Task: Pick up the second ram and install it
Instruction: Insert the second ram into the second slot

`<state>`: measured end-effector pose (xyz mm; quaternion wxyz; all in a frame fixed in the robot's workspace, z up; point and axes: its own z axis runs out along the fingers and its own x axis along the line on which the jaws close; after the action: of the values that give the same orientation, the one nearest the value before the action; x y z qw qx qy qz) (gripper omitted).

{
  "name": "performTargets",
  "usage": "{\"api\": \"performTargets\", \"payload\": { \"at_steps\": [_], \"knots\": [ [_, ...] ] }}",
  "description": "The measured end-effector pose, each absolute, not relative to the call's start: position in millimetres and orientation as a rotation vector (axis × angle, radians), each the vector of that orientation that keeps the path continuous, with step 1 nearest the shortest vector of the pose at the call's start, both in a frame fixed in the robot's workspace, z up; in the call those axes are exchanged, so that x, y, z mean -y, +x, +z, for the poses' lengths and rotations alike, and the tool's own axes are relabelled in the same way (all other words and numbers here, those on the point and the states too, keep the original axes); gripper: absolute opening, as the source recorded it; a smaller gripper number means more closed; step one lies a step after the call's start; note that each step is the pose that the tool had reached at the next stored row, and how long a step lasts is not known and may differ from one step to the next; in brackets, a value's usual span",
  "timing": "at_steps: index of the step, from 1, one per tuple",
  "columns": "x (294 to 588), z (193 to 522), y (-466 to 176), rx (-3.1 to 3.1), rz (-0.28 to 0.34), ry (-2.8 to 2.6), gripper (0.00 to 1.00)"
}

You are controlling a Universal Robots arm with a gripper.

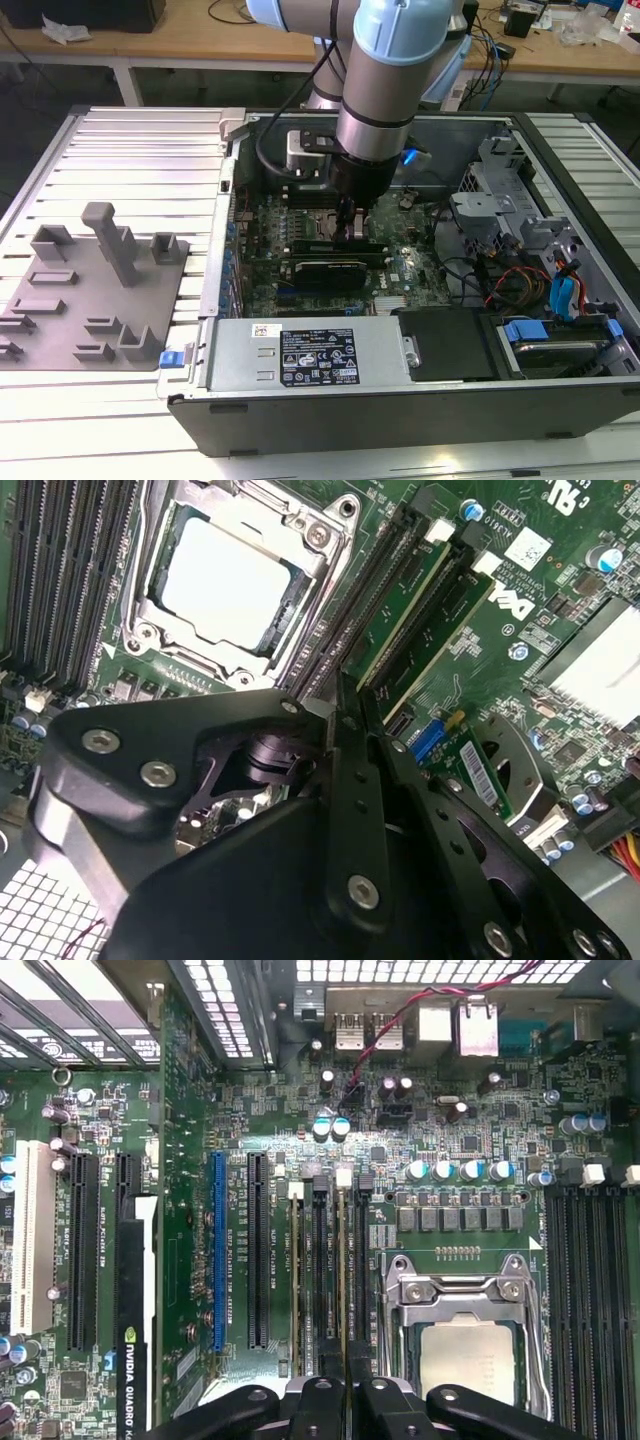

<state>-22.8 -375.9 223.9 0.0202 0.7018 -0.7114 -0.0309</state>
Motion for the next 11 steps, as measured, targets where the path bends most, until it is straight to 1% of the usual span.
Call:
{"api": "performTargets", "payload": {
  "at_steps": [11],
  "knots": [
    [375.9,227.3,-22.9,2.205,-0.096,2.179,0.13]
  ]
}}
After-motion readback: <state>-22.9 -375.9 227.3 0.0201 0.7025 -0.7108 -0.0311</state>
